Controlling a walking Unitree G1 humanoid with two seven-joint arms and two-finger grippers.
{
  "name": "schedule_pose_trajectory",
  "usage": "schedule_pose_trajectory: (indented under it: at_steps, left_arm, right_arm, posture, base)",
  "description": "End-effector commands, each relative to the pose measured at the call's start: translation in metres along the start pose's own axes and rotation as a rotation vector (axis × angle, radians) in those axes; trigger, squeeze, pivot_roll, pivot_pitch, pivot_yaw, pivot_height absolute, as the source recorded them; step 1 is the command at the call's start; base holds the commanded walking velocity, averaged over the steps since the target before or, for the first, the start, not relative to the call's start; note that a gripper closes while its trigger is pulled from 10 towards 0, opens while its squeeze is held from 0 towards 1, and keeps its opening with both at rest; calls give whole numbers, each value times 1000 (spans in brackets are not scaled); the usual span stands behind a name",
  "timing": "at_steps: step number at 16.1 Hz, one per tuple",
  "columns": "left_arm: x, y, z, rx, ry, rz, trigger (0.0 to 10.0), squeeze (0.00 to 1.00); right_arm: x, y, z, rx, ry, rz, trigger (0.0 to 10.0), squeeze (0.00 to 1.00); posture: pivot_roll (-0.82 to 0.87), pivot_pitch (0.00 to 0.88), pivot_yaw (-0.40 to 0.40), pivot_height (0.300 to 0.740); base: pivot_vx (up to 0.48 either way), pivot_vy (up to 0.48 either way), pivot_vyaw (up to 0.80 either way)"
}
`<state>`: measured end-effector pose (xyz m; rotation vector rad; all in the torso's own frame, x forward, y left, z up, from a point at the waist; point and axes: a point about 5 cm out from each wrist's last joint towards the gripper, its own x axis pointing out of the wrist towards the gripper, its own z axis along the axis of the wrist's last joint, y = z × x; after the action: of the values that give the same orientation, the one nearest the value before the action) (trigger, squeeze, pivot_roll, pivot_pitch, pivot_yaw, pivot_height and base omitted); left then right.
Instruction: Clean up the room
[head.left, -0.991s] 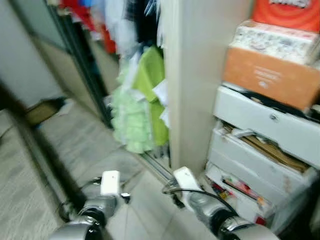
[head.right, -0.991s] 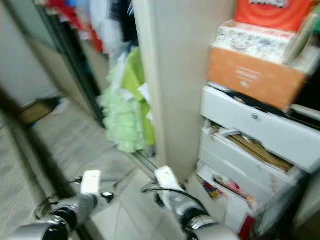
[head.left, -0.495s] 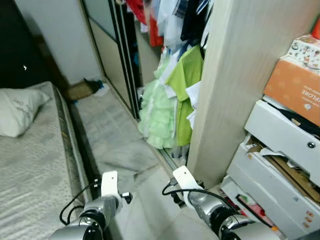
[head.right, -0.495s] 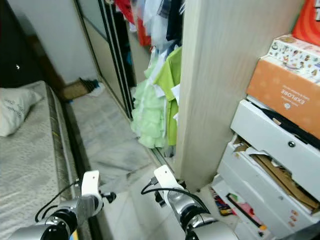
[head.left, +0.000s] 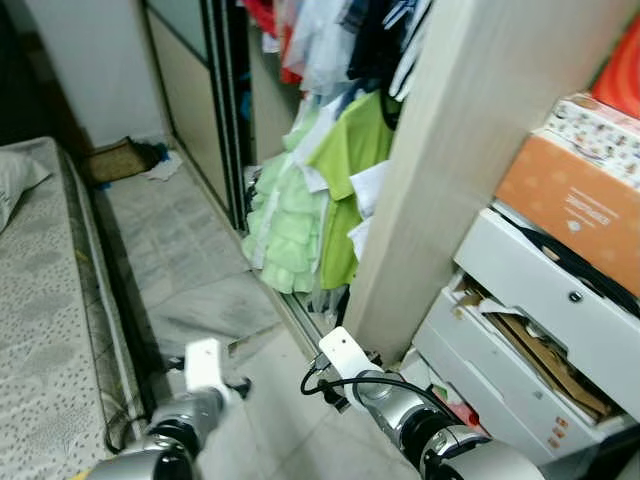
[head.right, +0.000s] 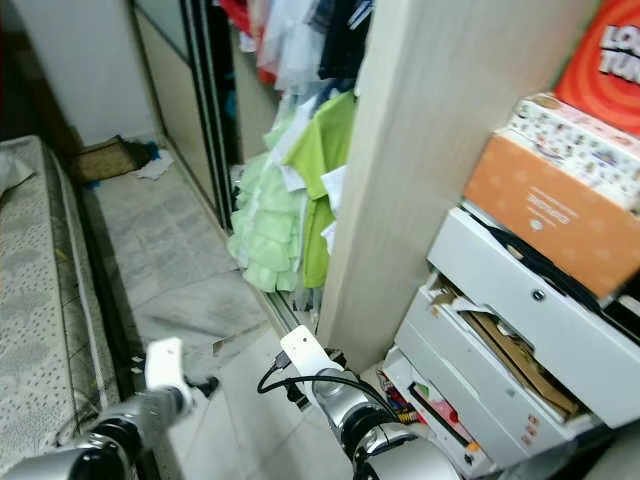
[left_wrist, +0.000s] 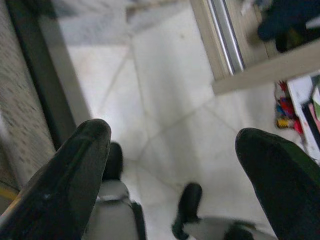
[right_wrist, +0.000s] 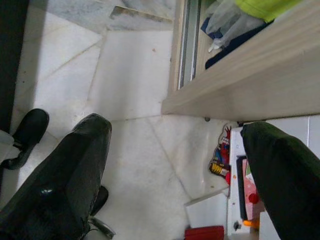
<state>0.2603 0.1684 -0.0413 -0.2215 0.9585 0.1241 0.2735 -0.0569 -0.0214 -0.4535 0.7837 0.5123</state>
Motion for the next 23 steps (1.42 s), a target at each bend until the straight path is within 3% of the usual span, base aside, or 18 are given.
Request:
schedule_pose_trajectory:
  at_steps: [1,7,14,18,23]
  left_arm:
    - [0,-8,-1,0,0,-26,10000,0]
    - [0,-19,7,50,-28,-50,10000,0]
    - [-1,-20,15,56,-54,-69,10000,0]
    - [-1,-19,15,50,-57,-69,10000,0]
    - [0,-20,15,49,-55,-68,10000,0]
  right_arm:
    - [0,3,8,-5,-21,9,10000,0]
    - [0,-3,10,1,-33,-10,10000,0]
    - [0,-1,16,4,-58,-3,10000,0]
    - [0,1,18,-13,-69,13,10000,0]
    - [0,2,18,-15,-69,16,10000,0]
  posture:
    - [-137,0,-92,740]
    - [-181,0,-48,740]
    - [-193,0,-20,740]
    - [-191,0,-23,740]
    - [-192,0,-26,740]
  base:
    - [0,0,0]
    - [0,0,738]
    - [0,0,0]
    - [267,0,0]
    - [213,0,640]
